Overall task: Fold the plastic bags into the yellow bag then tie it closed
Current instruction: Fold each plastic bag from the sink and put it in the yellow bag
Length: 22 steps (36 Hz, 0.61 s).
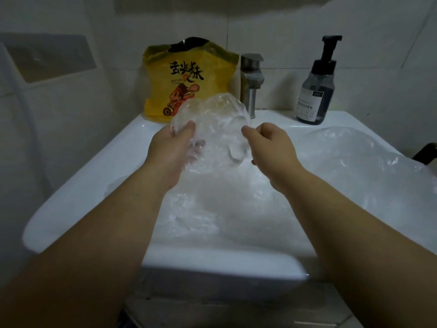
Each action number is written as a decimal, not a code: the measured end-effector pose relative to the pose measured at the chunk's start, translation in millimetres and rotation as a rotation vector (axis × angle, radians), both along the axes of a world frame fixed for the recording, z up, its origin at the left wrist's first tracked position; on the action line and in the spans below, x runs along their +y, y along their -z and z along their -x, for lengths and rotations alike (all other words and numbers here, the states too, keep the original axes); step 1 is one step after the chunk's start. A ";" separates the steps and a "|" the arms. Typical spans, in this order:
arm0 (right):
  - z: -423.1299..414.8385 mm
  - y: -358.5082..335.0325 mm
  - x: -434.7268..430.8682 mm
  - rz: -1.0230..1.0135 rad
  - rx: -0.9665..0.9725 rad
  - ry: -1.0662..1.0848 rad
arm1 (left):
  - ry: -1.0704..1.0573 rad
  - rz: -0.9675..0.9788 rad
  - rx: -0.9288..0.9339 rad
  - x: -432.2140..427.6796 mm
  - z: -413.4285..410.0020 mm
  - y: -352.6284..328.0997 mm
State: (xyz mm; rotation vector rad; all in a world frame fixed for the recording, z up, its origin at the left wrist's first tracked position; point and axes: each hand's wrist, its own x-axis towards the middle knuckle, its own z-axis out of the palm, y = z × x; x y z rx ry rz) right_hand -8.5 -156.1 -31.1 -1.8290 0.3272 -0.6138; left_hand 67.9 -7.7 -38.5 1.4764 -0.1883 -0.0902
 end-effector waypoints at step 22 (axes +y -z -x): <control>3.0 -0.9 9.1 0.011 0.003 -0.040 | 0.102 -0.208 -0.015 -2.2 4.9 3.3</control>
